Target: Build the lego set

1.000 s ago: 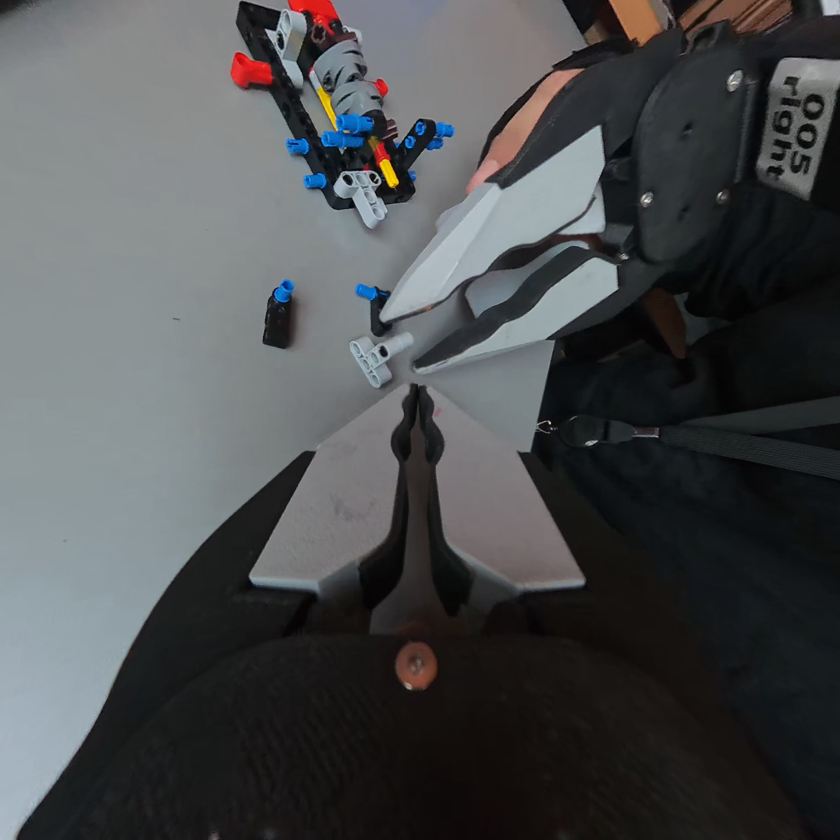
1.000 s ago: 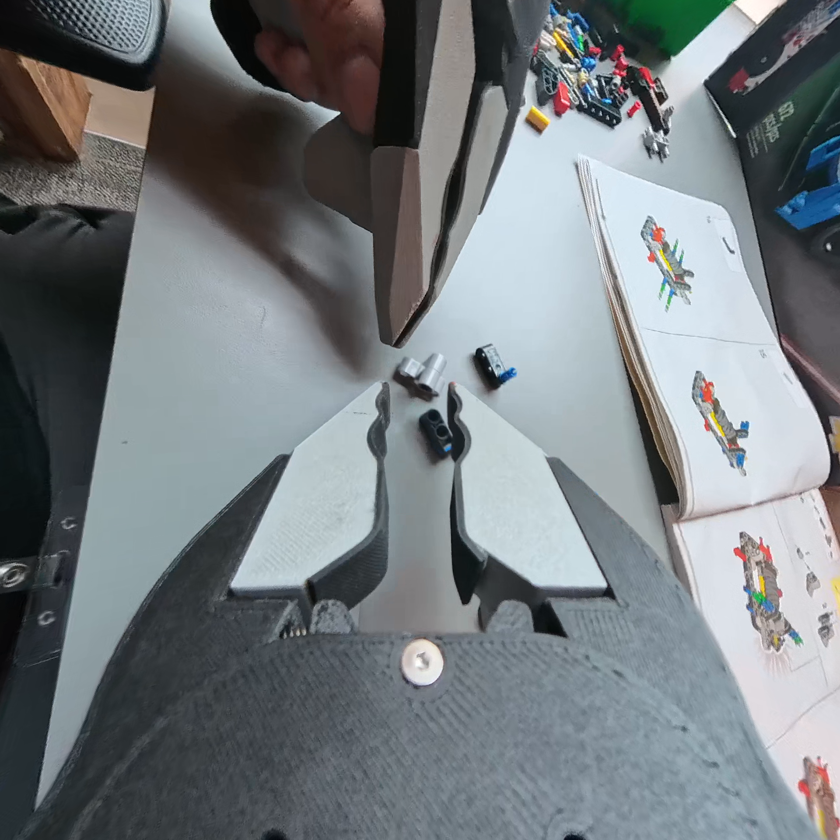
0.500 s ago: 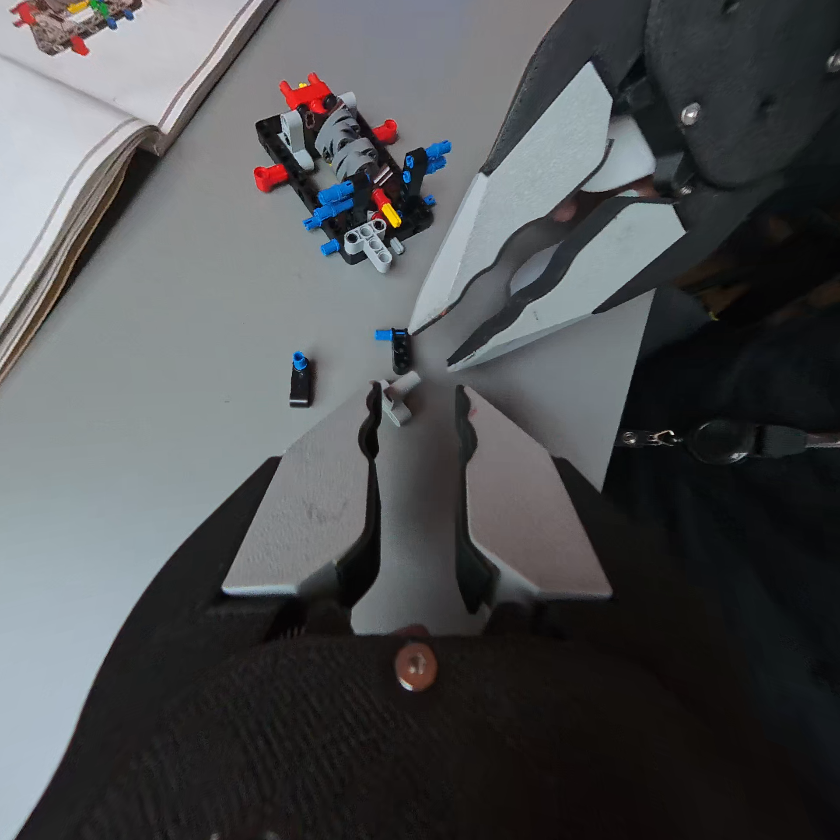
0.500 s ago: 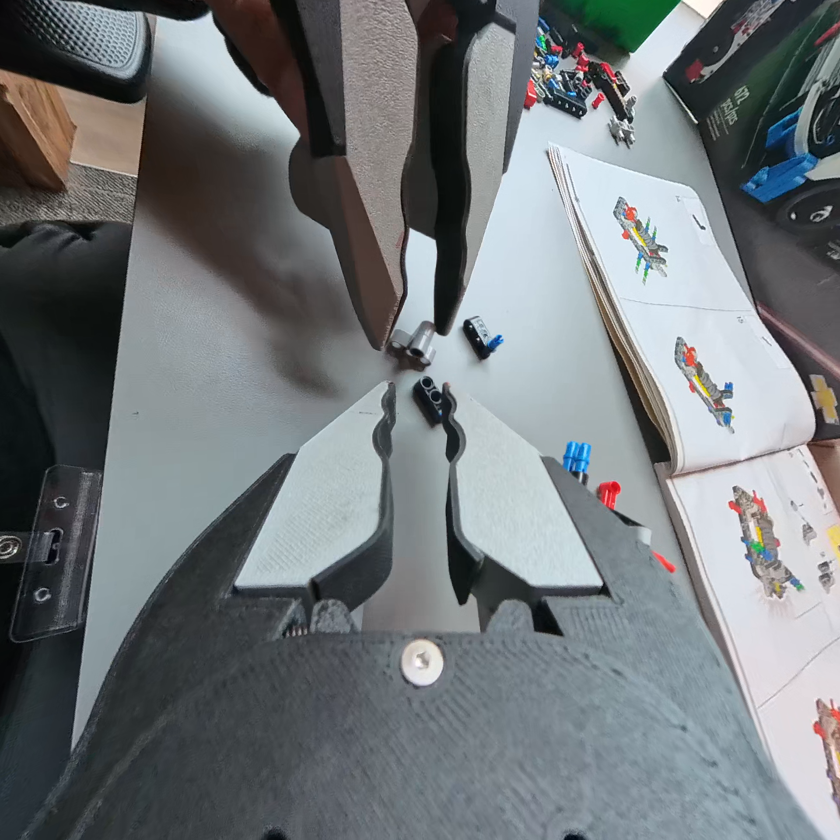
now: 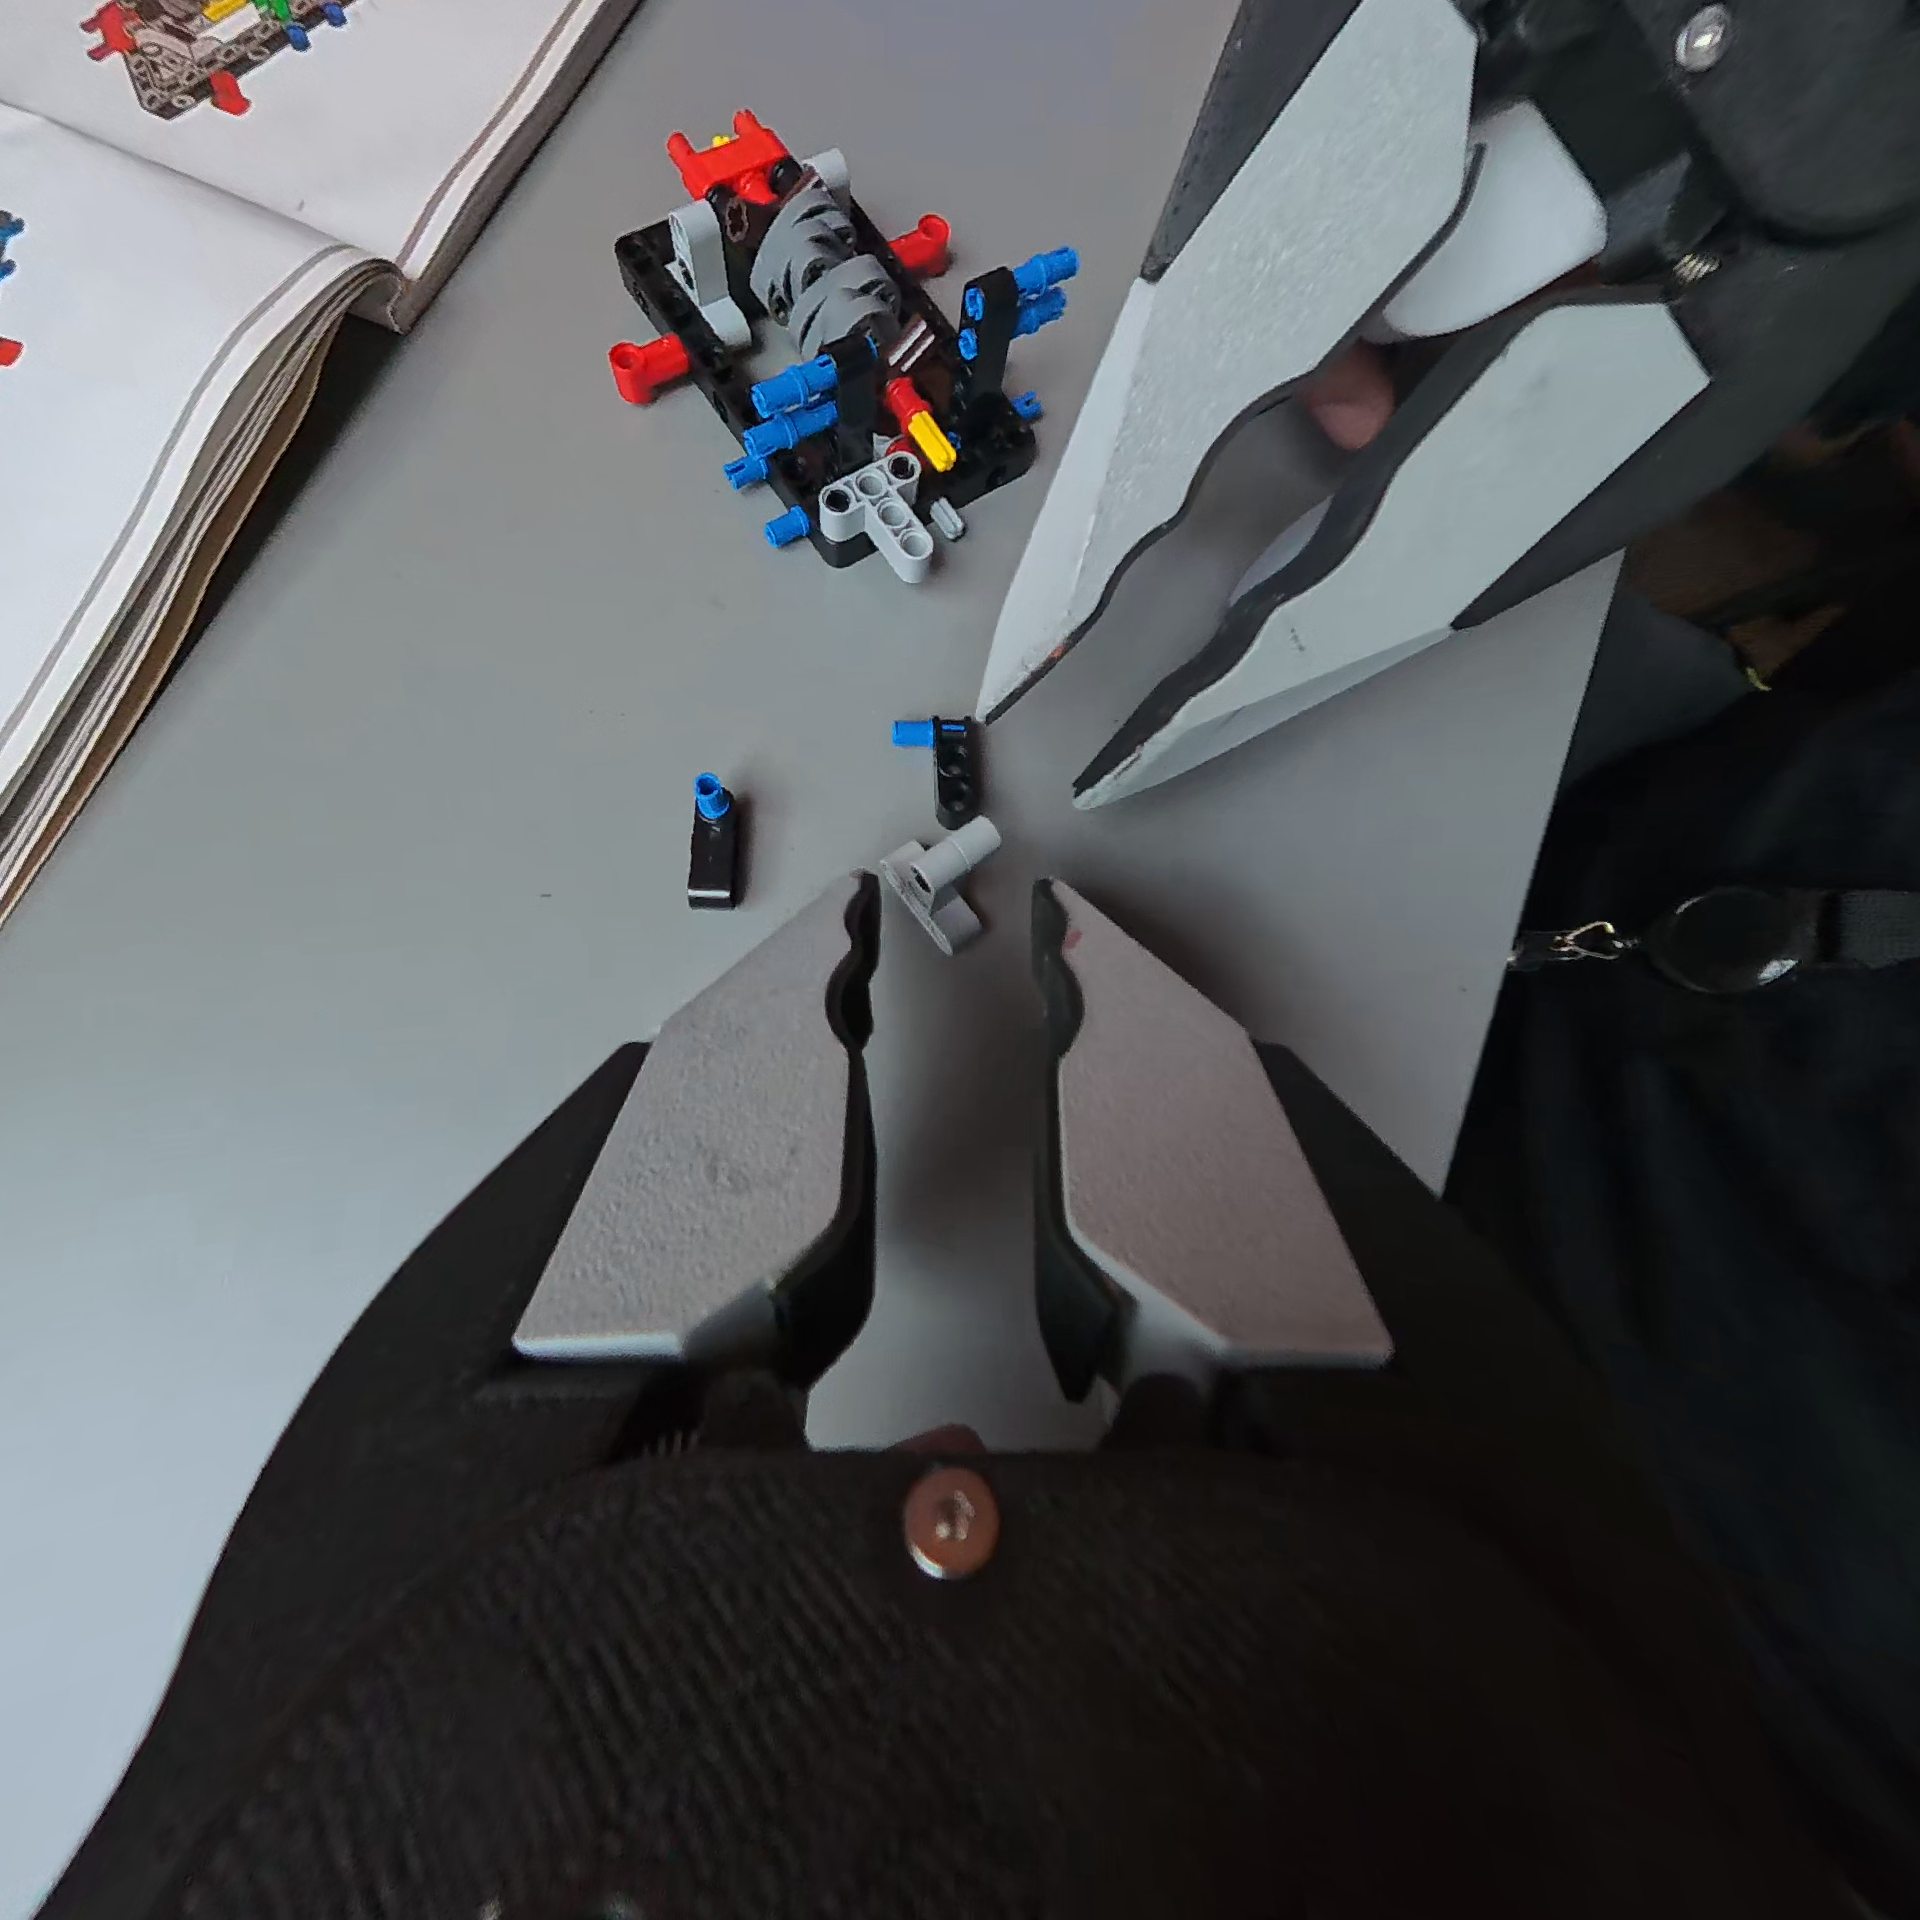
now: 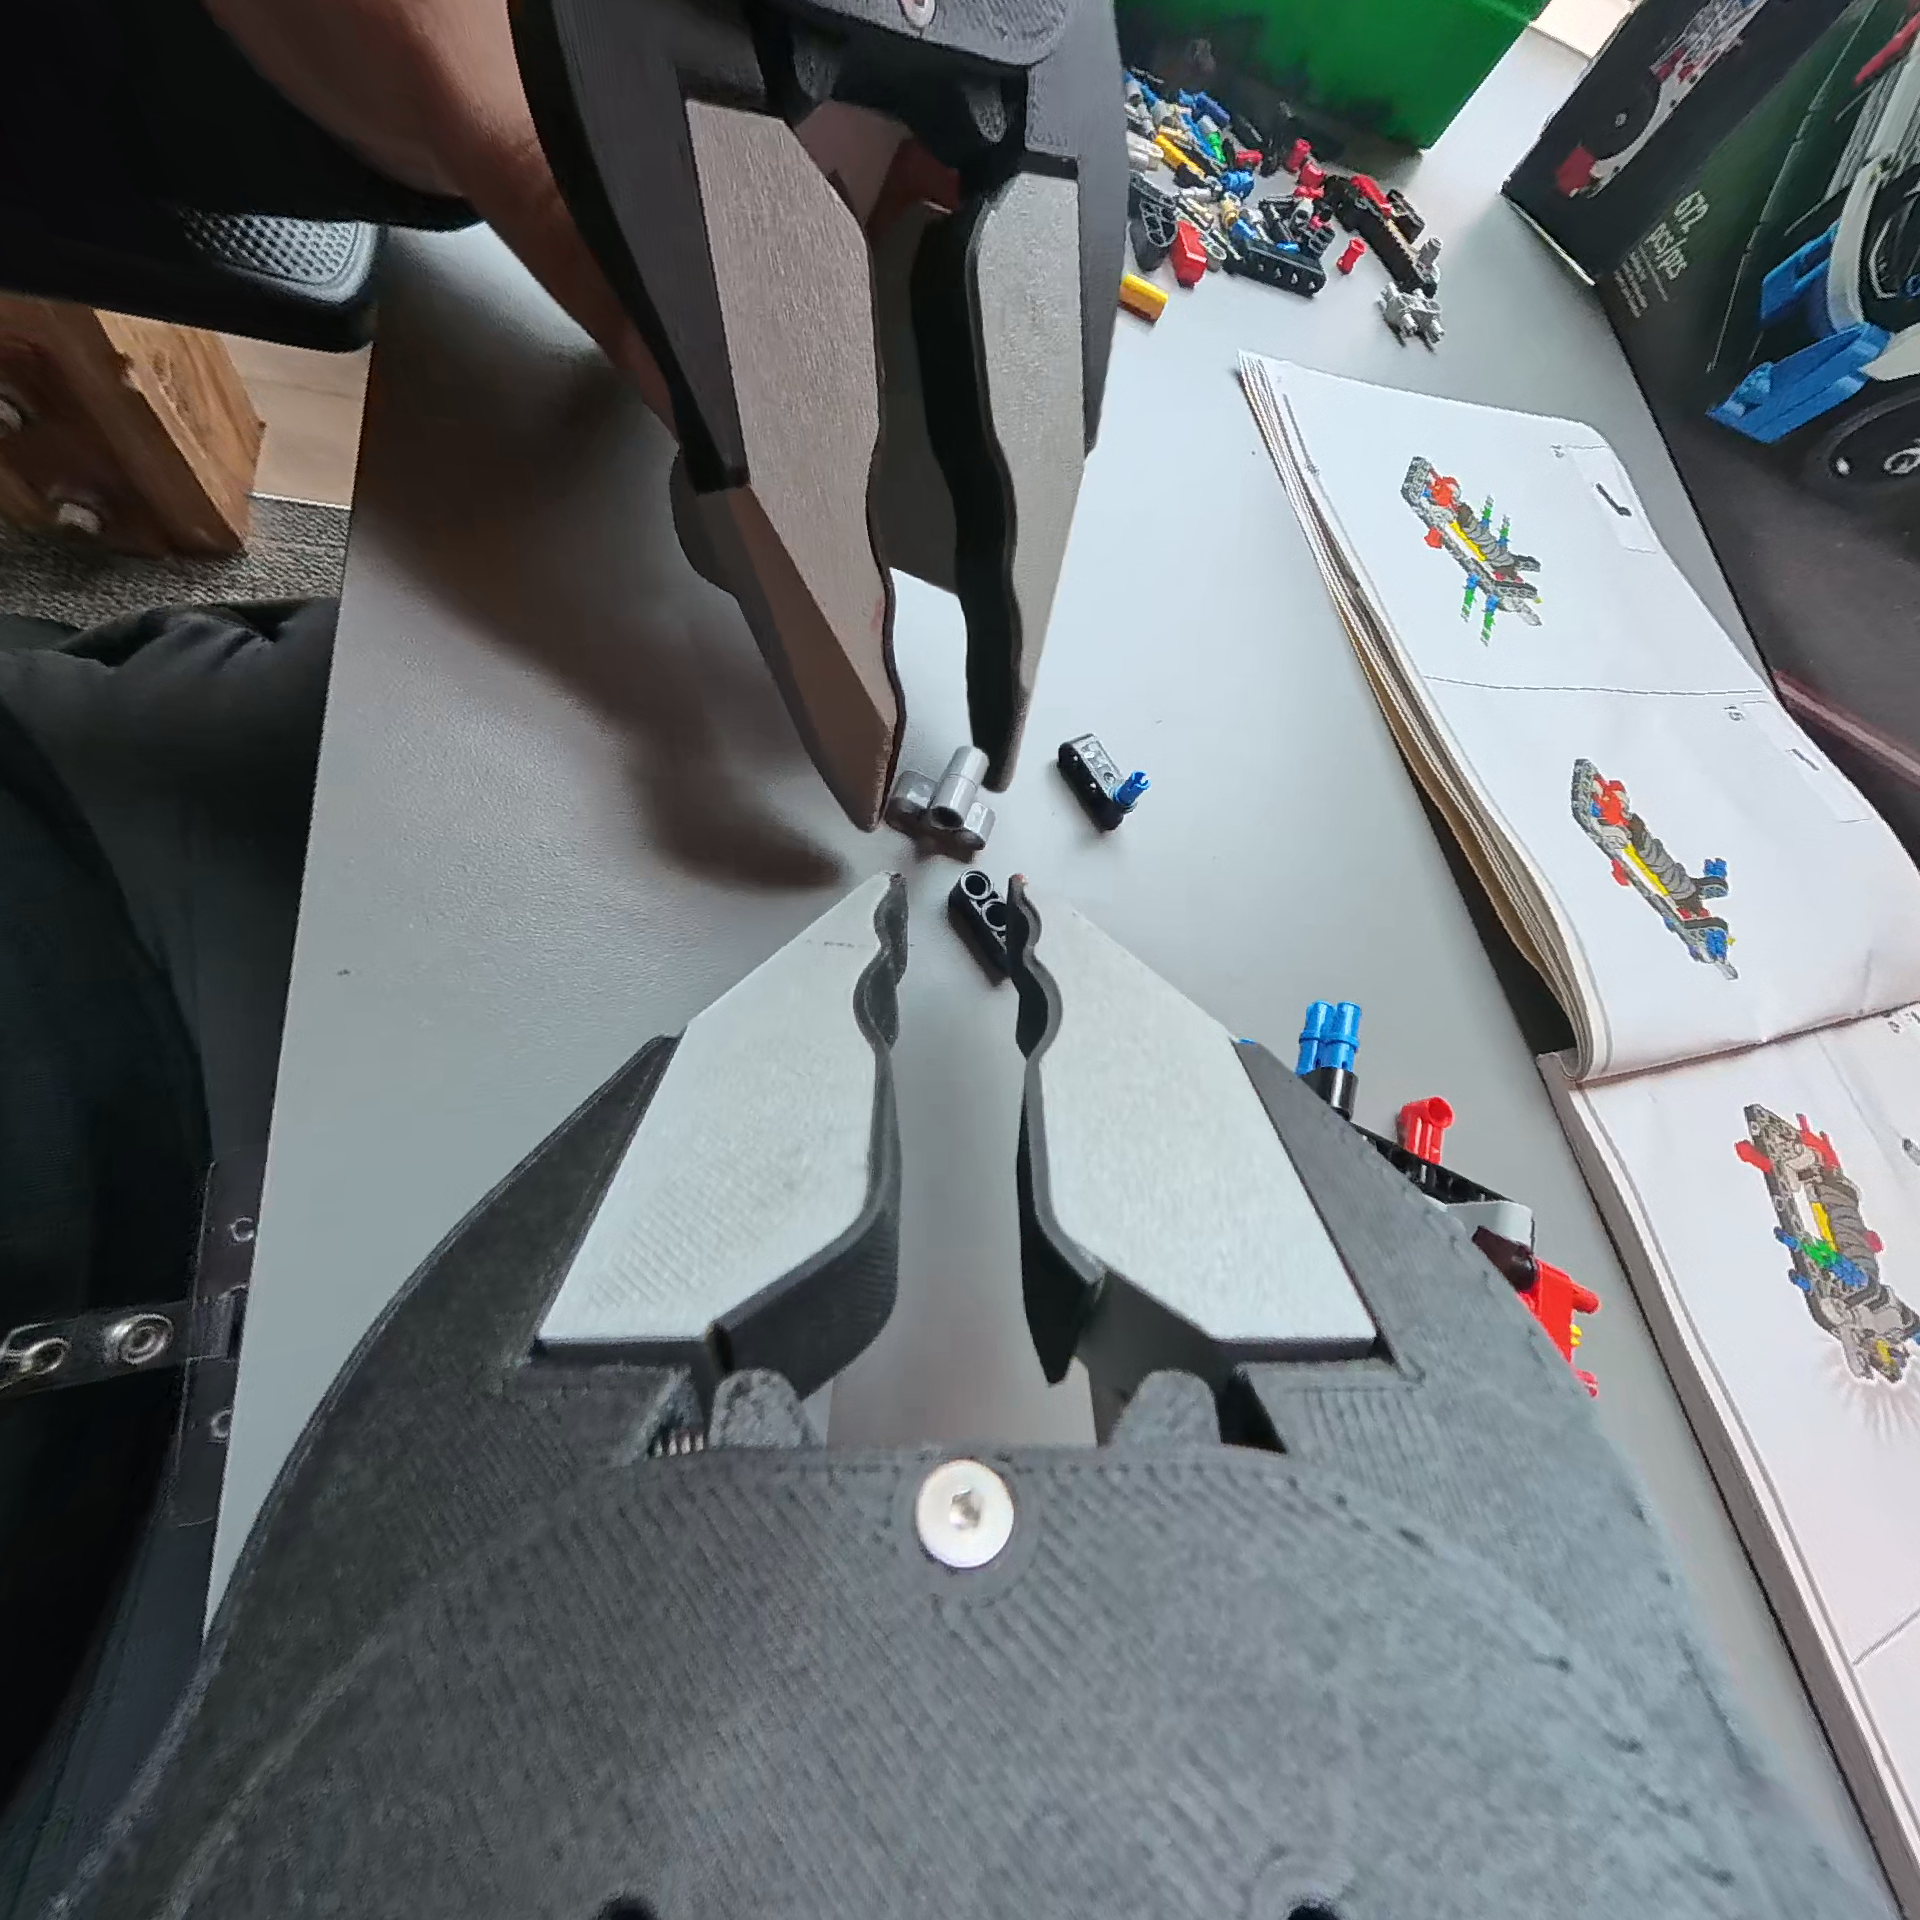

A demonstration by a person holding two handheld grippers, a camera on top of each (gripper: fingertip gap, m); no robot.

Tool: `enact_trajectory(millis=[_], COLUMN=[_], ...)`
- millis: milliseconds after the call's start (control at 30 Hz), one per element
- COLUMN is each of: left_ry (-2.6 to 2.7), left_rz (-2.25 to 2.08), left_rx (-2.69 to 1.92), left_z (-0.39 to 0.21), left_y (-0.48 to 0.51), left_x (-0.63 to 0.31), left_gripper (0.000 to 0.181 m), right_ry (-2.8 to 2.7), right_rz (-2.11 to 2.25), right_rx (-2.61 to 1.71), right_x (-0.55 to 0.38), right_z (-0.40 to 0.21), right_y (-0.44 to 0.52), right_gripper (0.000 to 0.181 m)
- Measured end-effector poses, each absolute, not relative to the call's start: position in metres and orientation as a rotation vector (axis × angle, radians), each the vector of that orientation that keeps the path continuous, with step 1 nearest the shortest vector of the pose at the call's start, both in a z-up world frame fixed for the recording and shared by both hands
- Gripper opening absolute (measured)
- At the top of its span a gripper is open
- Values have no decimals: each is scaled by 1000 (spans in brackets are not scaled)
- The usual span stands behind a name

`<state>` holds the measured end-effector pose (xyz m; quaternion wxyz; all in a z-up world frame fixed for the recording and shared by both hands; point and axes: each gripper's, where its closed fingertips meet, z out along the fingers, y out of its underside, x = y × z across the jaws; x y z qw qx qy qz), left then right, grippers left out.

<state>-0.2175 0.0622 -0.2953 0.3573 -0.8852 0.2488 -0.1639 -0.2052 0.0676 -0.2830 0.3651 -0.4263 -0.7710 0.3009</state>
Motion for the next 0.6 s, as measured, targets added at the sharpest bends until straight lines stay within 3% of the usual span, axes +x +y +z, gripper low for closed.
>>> enact_trajectory(millis=[433,600], left_ry=[643,610], left_rz=[-526,-595], left_rx=[-2307,-2318], left_z=[-300,-301], left_y=[54,55], left_x=[-218,-215], left_gripper=[21,11], right_ry=[-2002,-1997], right_rz=[788,771], right_rx=[-1179,-1200], right_x=[-216,-225], right_z=[-288,-287], right_y=[60,61], right_gripper=[13,3])
